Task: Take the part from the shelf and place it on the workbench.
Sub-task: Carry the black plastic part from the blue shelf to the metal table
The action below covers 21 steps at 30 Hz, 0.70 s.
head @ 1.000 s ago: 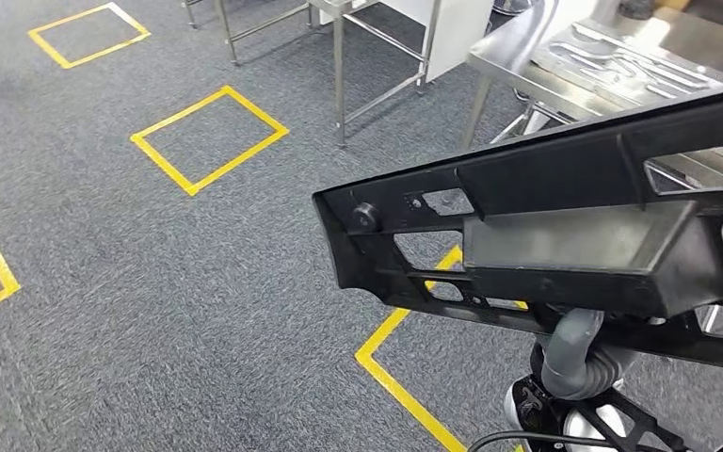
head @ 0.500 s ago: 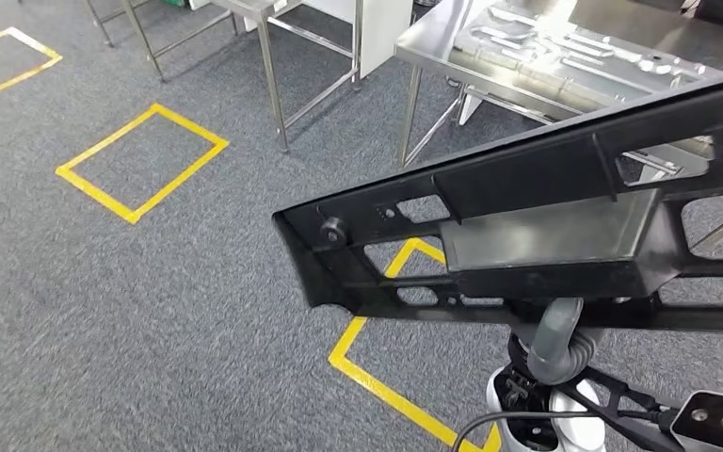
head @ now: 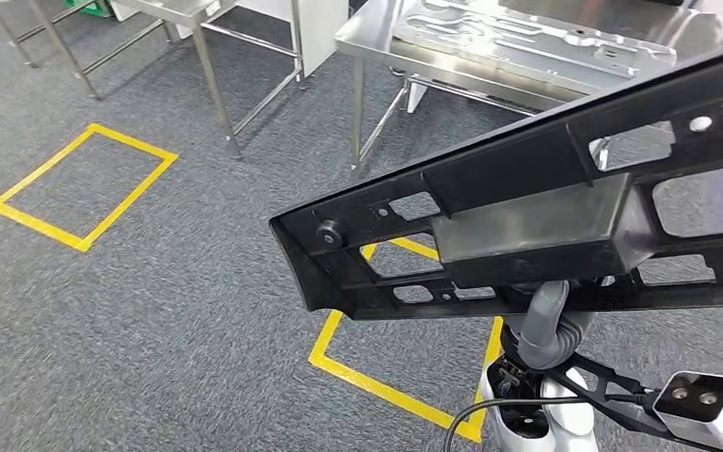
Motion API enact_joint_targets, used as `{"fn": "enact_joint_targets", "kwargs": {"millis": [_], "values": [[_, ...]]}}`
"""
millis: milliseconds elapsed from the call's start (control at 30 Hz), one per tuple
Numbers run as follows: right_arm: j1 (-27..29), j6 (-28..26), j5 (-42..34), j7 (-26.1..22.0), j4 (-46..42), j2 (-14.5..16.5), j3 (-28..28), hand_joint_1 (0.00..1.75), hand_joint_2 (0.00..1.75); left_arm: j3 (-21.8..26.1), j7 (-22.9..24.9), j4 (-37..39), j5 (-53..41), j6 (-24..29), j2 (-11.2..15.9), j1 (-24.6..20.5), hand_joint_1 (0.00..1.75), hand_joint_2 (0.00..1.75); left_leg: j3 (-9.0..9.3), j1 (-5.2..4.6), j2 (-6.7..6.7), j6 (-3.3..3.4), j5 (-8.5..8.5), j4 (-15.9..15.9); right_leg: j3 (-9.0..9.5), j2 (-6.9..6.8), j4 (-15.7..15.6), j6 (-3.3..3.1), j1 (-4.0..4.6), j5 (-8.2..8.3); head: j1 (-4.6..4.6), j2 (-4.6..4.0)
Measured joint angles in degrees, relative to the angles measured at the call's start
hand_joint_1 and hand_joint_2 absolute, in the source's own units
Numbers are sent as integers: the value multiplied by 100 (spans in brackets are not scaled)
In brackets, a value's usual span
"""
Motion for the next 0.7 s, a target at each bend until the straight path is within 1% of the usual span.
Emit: {"fn": "enact_joint_targets", "kwargs": {"millis": [33,67,100,133,167,200,233,267,300,333,367,400,433,467,500,533,567,600,633,667,700], "values": [[0,10,-1,-2,7,0,-7,175,175,7,0,-1,1,2,0,-8,0,0,18,-6,49,-26,-9,-18,15,70,-39,-17,-19,24,0,0],[-1,19,-1,-2,14,1,-16,175,175,14,-1,-2,3,5,0,-16,0,0,32,-6,24,-53,-40,-5,44,130,-94,-34,-44,53,-1,0],[-9,27,-1,-3,22,4,-22,175,175,24,-2,-3,4,8,-1,-22,0,0,3,-5,-66,-79,-126,100,76,189,-150,-51,-72,84,-2,0],[-17,32,0,-3,32,12,-26,175,175,42,-3,-4,7,11,-2,-24,0,0,-94,1,-198,-104,-273,339,106,247,-194,-63,-101,110,-2,0],[-24,36,1,-4,47,19,-27,175,175,63,-3,-4,10,13,0,-18,0,0,-252,16,-343,-122,-457,697,114,306,-209,-72,-107,118,-2,0],[-26,37,1,-3,64,25,-27,175,175,81,-2,-4,11,13,3,-6,0,0,-454,23,-433,-137,-638,1112,111,373,-207,-79,-112,119,-2,0],[-23,36,2,-3,84,28,-28,175,175,95,-1,-4,13,13,7,7,0,0,-634,30,-475,-152,-747,1458,109,445,-201,-81,-116,118,-2,0],[-19,36,5,-2,102,28,-28,175,175,102,1,-4,14,9,10,17,0,0,-737,35,-493,-163,-744,1625,108,521,-191,-78,-120,114,-2,0],[-18,35,11,-2,119,28,-30,175,175,109,6,-4,15,3,11,20,0,0,-733,44,-503,-172,-621,1562,110,599,-174,-68,-127,108,-2,0],[-18,34,22,-2,133,28,-30,175,175,116,12,-4,16,-3,10,20,0,0,-622,59,-533,-180,-403,1274,112,674,-148,-51,-136,94,-2,0],[-19,33,38,-2,146,28,-31,175,175,126,20,-4,17,-9,10,18,0,0,-456,85,-626,-187,-168,864,108,745,-115,-26,-144,74,-2,0],[-24,29,54,-2,157,28,-30,175,175,136,26,-4,17,-13,8,18,0,0,-295,111,-768,-188,-8,479,87,813,-66,5,-142,51,-2,0],[-28,21,67,-2,166,28,-29,175,175,144,30,-4,17,-16,7,17,0,0,-189,132,-890,-177,79,219,53,877,-26,39,-144,38,-2,0],[-31,13,77,-1,173,28,-28,175,175,152,33,-4,17,-19,5,16,0,0,-144,141,-975,-155,91,98,15,936,2,71,-147,35,-1,0],[-32,3,83,-1,177,27,-27,175,175,161,34,-4,16,-21,4,14,0,0,-138,134,-985,-123,69,79,-18,996,14,106,-151,45,-1,0],[-32,-8,85,1,178,27,-27,175,175,172,34,-4,16,-26,-1,8,0,0,-140,135,-926,-82,80,78,-39,1056,8,140,-160,59,-1,0],[-29,-15,86,1,178,26,-27,175,175,183,34,-4,16,-34,-7,1,0,0,-131,136,-864,-45,92,59,-51,1056,22,169,-161,52,-1,0],[-33,-22,85,0,177,26,-28,175,175,195,30,-4,15,-43,-11,-5,0,0,-120,143,-798,-2,103,36,-92,972,103,199,-154,-1,1,0],[-41,-26,83,0,175,25,-28,175,175,208,27,-4,15,-54,-15,-7,0,0,-108,151,-729,33,113,14,-183,835,292,225,-148,-111,2,0],[-45,-25,81,-1,175,25,-27,175,175,220,23,-4,13,-62,-14,-4,0,0,-101,143,-658,58,113,6,-337,659,609,248,-150,-276,2,0],[-51,-21,80,-1,178,24,-27,175,175,231,19,-4,12,-70,-12,5,0,0,-100,132,-586,76,108,3,-539,519,1004,271,-156,-452,3,0]]}}
